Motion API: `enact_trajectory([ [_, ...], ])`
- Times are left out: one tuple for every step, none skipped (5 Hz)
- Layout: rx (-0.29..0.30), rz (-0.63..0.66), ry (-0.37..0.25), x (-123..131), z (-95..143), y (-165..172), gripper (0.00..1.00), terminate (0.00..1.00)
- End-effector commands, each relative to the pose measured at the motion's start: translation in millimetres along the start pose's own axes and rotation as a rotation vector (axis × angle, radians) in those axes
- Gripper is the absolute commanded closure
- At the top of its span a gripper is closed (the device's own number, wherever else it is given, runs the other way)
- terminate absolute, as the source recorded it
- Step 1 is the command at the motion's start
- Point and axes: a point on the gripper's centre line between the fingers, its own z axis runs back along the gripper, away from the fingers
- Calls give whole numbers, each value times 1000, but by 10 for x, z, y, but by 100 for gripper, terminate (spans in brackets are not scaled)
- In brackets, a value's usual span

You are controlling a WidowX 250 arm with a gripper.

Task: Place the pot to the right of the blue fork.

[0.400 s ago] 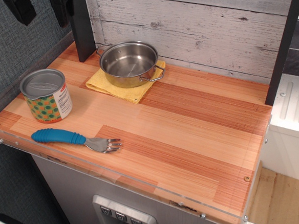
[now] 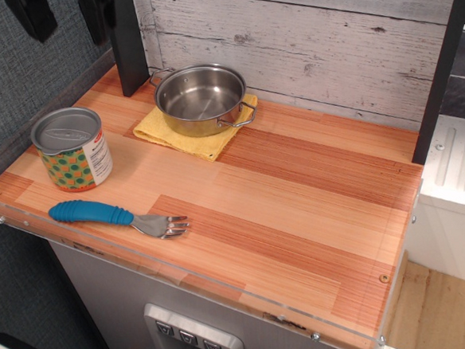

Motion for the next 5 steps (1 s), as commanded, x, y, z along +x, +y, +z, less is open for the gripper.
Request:
enact_trajectory([
  [24, 320, -50, 127, -315, -64, 0, 0],
  [-4, 379, -75, 300, -495, -77, 0, 0],
  [-19, 468, -112, 461, -605, -138, 0, 0],
  [-13, 529, -89, 585, -764, -186, 0, 0],
  [23, 598, -100, 664, -911, -211, 0, 0],
])
